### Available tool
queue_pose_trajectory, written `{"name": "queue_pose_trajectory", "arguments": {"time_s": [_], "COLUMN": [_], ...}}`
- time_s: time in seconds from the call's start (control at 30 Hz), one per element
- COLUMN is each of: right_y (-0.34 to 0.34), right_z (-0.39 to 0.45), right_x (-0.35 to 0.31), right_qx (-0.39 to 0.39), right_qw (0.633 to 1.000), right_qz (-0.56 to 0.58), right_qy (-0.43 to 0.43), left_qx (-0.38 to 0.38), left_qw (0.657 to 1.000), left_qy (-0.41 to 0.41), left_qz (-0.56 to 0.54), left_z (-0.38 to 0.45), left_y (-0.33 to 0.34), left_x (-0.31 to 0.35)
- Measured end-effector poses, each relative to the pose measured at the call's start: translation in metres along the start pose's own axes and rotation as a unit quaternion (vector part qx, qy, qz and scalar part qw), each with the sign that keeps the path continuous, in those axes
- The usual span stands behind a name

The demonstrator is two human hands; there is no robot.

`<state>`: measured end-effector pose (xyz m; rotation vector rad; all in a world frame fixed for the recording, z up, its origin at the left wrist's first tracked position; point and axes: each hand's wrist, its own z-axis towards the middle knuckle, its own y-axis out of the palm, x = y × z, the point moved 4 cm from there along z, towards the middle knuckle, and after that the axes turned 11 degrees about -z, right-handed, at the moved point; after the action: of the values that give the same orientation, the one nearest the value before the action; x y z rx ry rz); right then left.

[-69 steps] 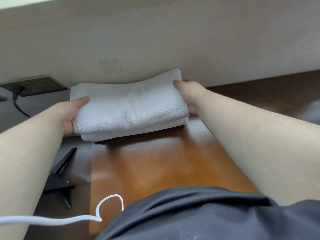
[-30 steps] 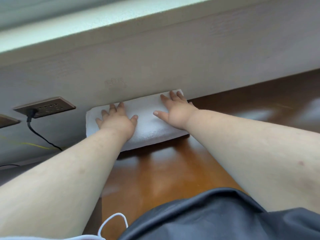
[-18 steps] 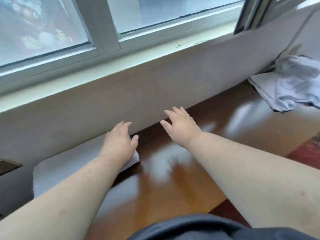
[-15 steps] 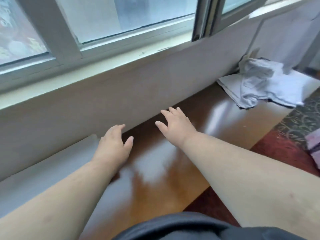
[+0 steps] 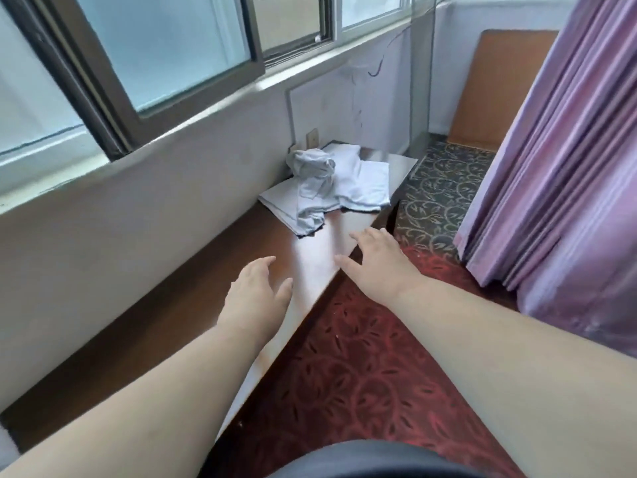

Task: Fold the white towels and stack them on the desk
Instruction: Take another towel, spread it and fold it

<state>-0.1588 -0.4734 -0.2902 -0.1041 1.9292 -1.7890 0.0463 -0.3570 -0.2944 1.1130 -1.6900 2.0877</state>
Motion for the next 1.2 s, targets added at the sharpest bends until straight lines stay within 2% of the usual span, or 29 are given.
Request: {"name": "queue_pose_trajectory", "arguments": {"time_s": [0.17, 0.33, 0.47, 0.63, 0.9, 1.2], "right_y": [-0.044, -0.065, -0.052, -0.023, -0.003, 0.011], "right_z": [0.021, 0.057, 0.087, 0.142, 0.265, 0.399], "right_x": [0.083, 0.117, 0.114, 0.104, 0.082, 0.048], "right_qx": [0.003, 0.013, 0.002, -0.034, -0.02, -0.056], "right_qw": [0.999, 0.998, 0.998, 0.997, 0.999, 0.996], "right_qz": [-0.05, -0.054, -0.056, -0.073, -0.041, -0.026], "right_qy": [0.0, 0.011, -0.001, -0.019, -0.016, -0.071], "left_qx": [0.005, 0.025, 0.028, 0.027, 0.009, 0.005], "left_qw": [0.998, 0.997, 0.995, 0.996, 1.0, 0.999], "left_qy": [-0.039, -0.048, -0.06, -0.031, 0.009, -0.032], "left_qz": [-0.057, -0.056, -0.07, -0.075, -0.018, 0.023], "left_z": [0.018, 0.045, 0.076, 0.139, 0.267, 0.381], "left_y": [0.049, 0.063, 0.077, 0.089, 0.074, 0.077], "left_x": [0.059, 0.076, 0.078, 0.074, 0.058, 0.043]}}
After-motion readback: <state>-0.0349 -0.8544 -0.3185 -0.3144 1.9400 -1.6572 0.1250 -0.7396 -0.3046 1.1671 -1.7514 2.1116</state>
